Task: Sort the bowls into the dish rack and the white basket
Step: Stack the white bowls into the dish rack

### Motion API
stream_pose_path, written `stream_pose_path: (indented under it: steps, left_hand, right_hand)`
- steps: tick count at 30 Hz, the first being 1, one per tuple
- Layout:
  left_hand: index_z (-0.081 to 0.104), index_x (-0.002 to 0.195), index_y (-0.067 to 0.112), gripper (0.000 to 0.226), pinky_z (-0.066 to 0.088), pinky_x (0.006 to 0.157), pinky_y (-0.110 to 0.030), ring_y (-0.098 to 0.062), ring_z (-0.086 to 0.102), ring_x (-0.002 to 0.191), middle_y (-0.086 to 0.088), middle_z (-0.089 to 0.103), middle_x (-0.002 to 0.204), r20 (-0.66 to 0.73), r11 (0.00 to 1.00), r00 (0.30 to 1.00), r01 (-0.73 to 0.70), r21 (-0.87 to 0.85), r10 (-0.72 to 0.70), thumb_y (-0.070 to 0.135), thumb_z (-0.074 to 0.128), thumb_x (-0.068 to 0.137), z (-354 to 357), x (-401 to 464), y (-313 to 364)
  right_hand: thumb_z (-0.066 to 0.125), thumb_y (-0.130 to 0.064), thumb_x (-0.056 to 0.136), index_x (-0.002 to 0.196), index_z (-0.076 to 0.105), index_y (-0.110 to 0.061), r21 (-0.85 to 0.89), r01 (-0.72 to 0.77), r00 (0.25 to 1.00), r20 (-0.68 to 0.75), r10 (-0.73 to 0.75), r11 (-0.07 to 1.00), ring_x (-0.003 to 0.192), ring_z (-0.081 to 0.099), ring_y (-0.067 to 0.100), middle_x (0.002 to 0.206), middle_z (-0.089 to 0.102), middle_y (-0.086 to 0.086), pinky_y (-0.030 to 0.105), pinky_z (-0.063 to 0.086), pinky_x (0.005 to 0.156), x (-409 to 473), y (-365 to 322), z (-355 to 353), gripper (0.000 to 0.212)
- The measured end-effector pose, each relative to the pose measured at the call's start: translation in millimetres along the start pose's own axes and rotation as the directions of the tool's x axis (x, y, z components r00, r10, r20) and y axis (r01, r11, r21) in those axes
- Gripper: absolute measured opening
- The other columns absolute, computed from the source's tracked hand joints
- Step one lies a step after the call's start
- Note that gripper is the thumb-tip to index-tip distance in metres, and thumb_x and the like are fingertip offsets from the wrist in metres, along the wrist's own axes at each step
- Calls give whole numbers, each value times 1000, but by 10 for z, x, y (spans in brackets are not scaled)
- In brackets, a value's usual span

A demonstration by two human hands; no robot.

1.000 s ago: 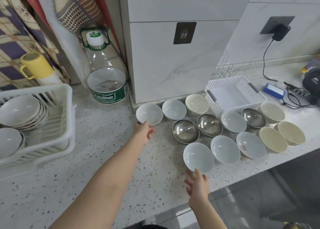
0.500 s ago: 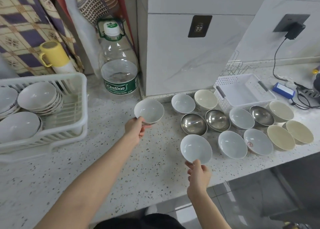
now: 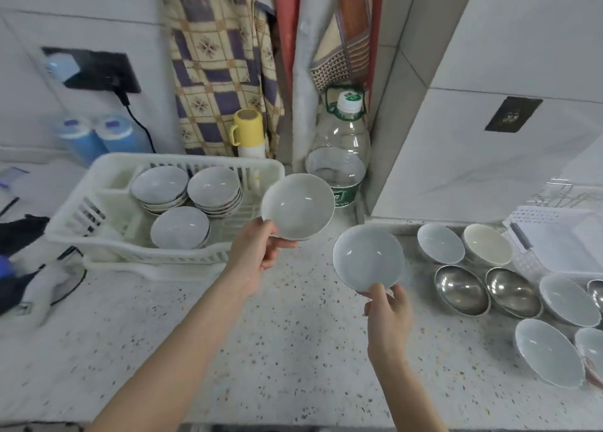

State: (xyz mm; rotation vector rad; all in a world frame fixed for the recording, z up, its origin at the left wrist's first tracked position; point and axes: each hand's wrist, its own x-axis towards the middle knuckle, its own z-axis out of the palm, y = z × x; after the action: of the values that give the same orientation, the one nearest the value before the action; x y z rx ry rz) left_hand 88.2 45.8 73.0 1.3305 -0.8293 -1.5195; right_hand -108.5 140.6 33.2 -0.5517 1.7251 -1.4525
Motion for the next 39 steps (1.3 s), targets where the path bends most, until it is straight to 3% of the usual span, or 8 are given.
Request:
stream_pose_path:
  steps: [7, 11, 15, 20, 25, 29, 34, 39]
  left_hand:
    - [60, 107, 10, 27, 21, 35, -19, -8, 35, 36, -21, 75, 79, -173, 990, 983, -78, -116, 57, 13, 47, 83, -1244, -60, 246]
    - [62, 106, 14, 25, 22, 34, -18, -7, 36, 36, -20, 75, 78, -267, 975, 959, -143, -172, 93, 12, 49, 85, -1856, -53, 334]
    - [61, 102, 10, 22, 22, 36, -21, -9, 29, 39, -22, 75, 81, -330, 961, 940, -168, -220, 89, 14, 50, 83, -2374, -59, 374]
    - [60, 100, 14, 19, 23, 35, -19, -8, 29, 37, -23, 75, 82, -359, 959, 929, -178, -220, 90, 11, 47, 87, -2839, -18, 463]
    - [62, 106, 12, 22, 25, 38, -20, -9, 32, 40, -23, 74, 81, -331, 960, 932, -217, -178, 149, 11, 49, 89, -3034, 109, 574]
    - [63, 104, 12, 22, 27, 37, -20, -11, 34, 43, -25, 74, 83, -314, 955, 928, -256, -150, 199, 10, 51, 86, -3011, 265, 640]
    - [59, 100, 14, 28, 31, 40, -20, -14, 45, 49, -17, 73, 73, -307, 947, 917, -299, -114, 252, 18, 54, 73, -2900, 480, 640]
    - [62, 101, 17, 25, 38, 37, -18, -10, 53, 43, -10, 75, 71, -369, 946, 882, -324, -22, 294, 15, 51, 79, -2853, 683, 567]
  right_hand:
    - [54, -19, 82, 104, 63, -15, -78, 130, 971, 212, -111, 988, 47, 41, 9, 75, 71, 9, 20, 36, 42, -301, -248, 942, 25]
    - [56, -25, 77, 115, 58, -23, -141, 186, 952, 272, -142, 972, 60, 50, 11, 73, 72, -1, 29, 41, 57, -405, -304, 1462, 39]
    - [55, -34, 68, 117, 50, -34, -175, 182, 938, 326, -117, 968, 56, 58, 3, 79, 75, 1, 28, 45, 59, -493, -298, 1958, 49]
    - [55, -27, 79, 121, 54, -26, -238, 271, 893, 424, -151, 933, 64, 68, 0, 83, 75, 0, 25, 43, 58, -525, -249, 2469, 42]
    - [50, -21, 88, 113, 61, -29, -382, 427, 846, 488, -213, 820, 65, 66, 0, 61, 71, -9, 26, 41, 55, -464, -187, 2748, 28]
    - [48, -21, 89, 97, 68, -27, -480, 459, 854, 471, -222, 748, 60, 58, 4, 54, 68, -11, 25, 39, 51, -434, -111, 2856, 23]
    - [46, -25, 89, 72, 57, -38, -576, 481, 849, 494, -187, 661, 63, 62, 13, 55, 68, -12, 24, 39, 51, -421, -64, 2900, 24]
    - [44, -30, 87, 82, 62, -38, -648, 479, 842, 530, -101, 592, 48, 49, 2, 60, 69, -20, 23, 34, 49, -395, -85, 2910, 20]
